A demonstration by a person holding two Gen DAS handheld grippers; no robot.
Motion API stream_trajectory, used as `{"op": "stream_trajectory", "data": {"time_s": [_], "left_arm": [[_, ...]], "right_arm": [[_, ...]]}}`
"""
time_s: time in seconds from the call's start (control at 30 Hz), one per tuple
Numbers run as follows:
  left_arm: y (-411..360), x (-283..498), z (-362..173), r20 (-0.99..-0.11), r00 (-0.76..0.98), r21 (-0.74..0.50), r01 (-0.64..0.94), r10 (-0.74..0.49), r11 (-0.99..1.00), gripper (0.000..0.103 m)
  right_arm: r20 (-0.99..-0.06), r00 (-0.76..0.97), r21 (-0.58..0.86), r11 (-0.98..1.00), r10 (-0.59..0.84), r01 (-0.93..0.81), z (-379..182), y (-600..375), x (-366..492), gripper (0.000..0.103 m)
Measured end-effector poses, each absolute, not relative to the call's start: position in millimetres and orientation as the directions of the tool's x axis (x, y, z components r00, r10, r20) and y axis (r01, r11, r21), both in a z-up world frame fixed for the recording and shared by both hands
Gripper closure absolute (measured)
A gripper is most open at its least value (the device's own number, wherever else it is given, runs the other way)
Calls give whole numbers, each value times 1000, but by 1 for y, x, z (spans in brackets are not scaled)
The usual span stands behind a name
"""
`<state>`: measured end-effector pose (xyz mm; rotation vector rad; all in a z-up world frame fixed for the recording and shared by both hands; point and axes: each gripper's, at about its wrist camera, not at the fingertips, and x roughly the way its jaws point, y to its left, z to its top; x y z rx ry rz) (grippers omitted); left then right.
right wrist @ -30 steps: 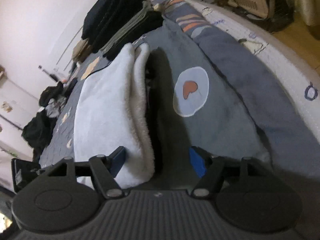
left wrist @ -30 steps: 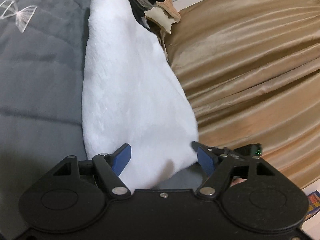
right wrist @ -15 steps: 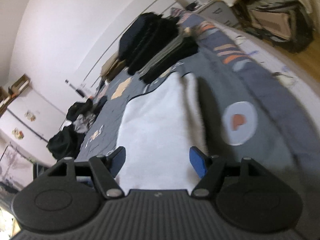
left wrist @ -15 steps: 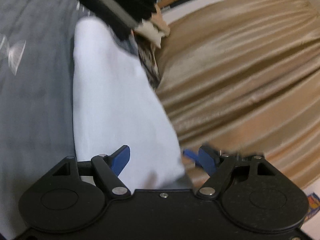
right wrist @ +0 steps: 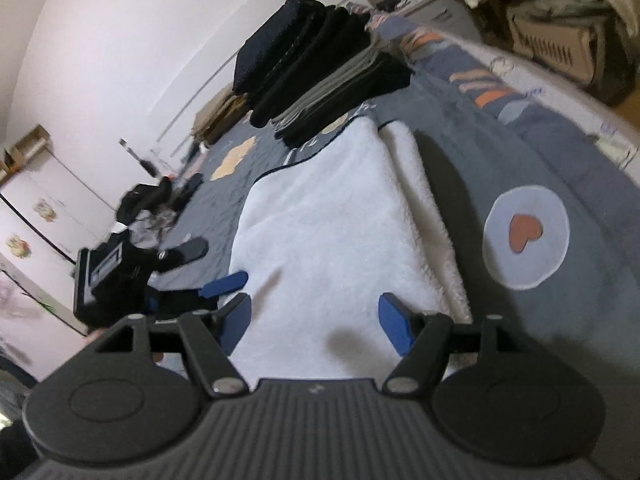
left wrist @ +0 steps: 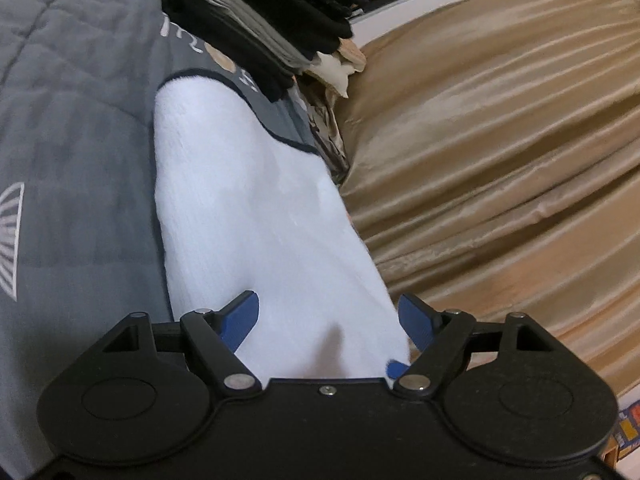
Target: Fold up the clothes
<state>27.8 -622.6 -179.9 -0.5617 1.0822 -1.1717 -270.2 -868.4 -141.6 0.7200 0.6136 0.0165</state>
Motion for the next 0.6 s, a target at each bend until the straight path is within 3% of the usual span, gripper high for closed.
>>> {"op": "stream_trajectory", "data": {"time_s": [0.3, 0.6], "left_arm": [[-636, 70, -193, -365, 13, -834, 440, -931, 333, 29], [-648, 115, -195, -370, 69, -830, 424, -926, 363, 30]], "right_arm": [[-590, 804, 451, 855, 71, 255, -135, -851, -257, 33], [-596, 800, 455, 849, 65, 270, -139, -854, -254, 33]]}}
